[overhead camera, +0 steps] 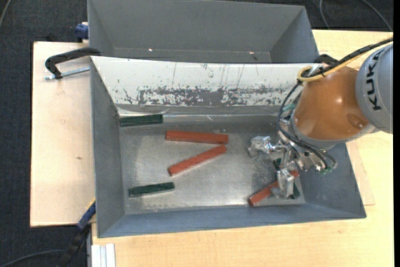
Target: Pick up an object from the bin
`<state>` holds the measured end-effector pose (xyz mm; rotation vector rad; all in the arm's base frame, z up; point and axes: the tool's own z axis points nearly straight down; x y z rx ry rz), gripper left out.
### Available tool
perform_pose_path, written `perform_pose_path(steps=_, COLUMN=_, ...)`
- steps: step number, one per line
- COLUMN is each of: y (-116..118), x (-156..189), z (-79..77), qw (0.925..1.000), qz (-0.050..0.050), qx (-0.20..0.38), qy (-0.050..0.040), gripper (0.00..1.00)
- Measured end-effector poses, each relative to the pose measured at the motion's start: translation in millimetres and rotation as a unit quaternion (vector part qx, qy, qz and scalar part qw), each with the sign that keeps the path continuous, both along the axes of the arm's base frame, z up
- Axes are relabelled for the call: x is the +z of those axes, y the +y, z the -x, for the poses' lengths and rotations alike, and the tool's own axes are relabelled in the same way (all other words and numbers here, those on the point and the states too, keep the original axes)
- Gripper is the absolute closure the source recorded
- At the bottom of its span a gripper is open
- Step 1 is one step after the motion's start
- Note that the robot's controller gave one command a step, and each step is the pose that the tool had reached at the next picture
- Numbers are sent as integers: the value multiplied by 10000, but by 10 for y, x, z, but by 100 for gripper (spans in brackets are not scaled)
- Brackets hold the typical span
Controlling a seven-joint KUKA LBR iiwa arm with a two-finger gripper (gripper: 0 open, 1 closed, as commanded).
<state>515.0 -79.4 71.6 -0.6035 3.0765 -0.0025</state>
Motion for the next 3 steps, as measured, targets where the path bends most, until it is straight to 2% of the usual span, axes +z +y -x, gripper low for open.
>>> perform_pose_path(steps=1, y=178, x=-7, z=219, qw=9808, qz=-4, qx=1952, qy=37, gripper=0)
perform_pose_path(steps=2, y=-253, x=307, z=171, qw=9489, qz=16, qx=3156, qy=1, gripper=0)
perform_pose_path(steps=3, y=-193, x=-19, z=247, qw=9075, qz=2, qx=4201, qy=38, gripper=0)
